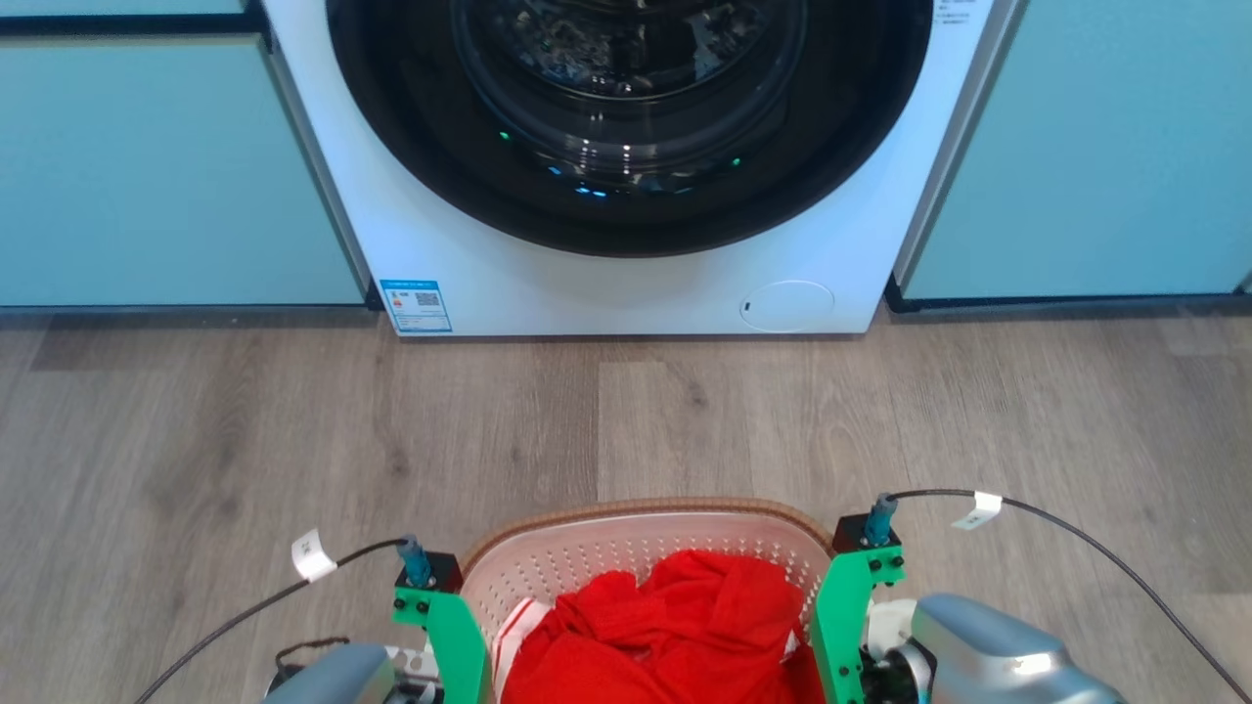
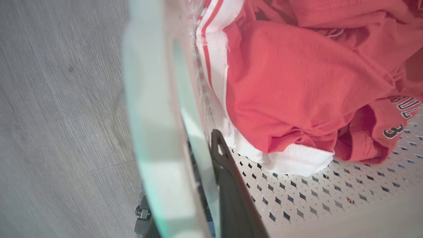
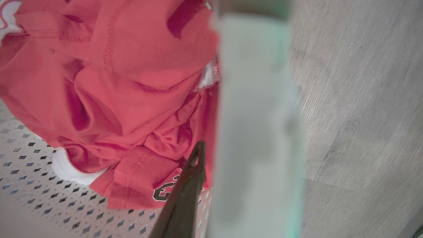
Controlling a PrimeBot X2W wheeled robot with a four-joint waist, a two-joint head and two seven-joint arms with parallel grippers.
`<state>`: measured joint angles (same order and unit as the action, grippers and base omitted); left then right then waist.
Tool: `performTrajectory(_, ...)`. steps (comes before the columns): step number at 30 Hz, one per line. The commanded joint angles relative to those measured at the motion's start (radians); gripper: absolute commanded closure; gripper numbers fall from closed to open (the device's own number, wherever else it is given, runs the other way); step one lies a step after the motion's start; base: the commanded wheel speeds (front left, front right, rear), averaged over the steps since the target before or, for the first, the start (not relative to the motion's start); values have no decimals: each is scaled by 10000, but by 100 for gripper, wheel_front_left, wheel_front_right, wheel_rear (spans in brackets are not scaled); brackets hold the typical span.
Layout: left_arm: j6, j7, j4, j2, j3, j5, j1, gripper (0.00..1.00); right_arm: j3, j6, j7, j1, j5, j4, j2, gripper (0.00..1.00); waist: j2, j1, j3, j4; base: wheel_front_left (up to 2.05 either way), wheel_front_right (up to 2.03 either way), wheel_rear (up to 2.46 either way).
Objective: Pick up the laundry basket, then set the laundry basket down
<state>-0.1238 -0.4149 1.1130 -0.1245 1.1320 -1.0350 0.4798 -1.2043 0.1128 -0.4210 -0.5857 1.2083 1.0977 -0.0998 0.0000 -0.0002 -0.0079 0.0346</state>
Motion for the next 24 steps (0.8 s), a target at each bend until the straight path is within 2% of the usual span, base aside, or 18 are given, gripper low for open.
performTrajectory(1, -69, -135, -161, -237, 99, 16, 437, 100, -41, 179, 103, -410, 107, -505, 271, 100, 0, 2, -59, 83, 0, 0, 0)
performTrajectory(24, -69, -340, -354, -272, 880, -684, 1179, 100, -521, 179, 186, -990, 495, -523, 217, 100, 0, 2, -126, 118, 0, 0, 0)
